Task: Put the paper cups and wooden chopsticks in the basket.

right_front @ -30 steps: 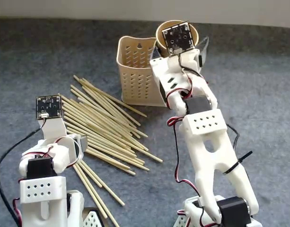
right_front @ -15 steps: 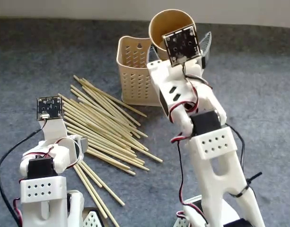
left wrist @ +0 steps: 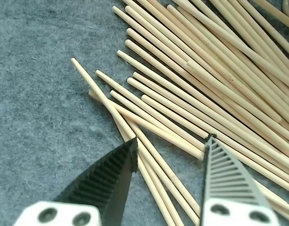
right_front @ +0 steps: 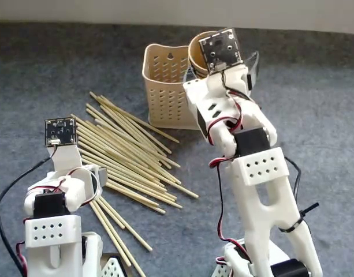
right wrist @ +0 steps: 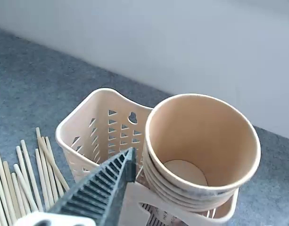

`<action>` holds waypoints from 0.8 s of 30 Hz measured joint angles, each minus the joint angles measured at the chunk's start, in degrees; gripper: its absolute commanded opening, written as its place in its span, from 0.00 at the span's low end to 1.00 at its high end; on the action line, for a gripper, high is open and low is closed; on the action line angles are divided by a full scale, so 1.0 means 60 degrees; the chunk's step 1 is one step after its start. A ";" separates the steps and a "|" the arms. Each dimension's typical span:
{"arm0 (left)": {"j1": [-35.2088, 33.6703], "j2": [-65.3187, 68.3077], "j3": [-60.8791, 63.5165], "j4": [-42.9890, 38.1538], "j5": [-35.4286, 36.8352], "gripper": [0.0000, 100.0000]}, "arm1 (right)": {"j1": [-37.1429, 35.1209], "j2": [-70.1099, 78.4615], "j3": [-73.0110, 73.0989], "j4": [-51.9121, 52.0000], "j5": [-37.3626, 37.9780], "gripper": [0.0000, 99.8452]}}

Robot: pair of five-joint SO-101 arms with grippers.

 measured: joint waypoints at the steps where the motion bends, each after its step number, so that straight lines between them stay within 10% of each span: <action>1: 0.0000 0.0000 0.0000 0.0000 0.0000 0.23 | 0.0000 0.0000 -0.0234 0.0205 -0.0088 0.55; 7: 0.0000 0.0000 0.0000 0.0000 0.0000 0.23 | 0.0015 -0.0015 -0.1524 0.1304 -0.0703 0.48; 16: 0.0000 0.0000 0.0000 0.0000 0.0000 0.23 | 0.0015 -0.0015 -0.1905 0.1084 -0.0806 0.03; 24: 0.0000 0.0000 0.0000 0.0000 0.0000 0.23 | 0.0015 -0.0015 -0.1216 0.0806 -0.0806 0.01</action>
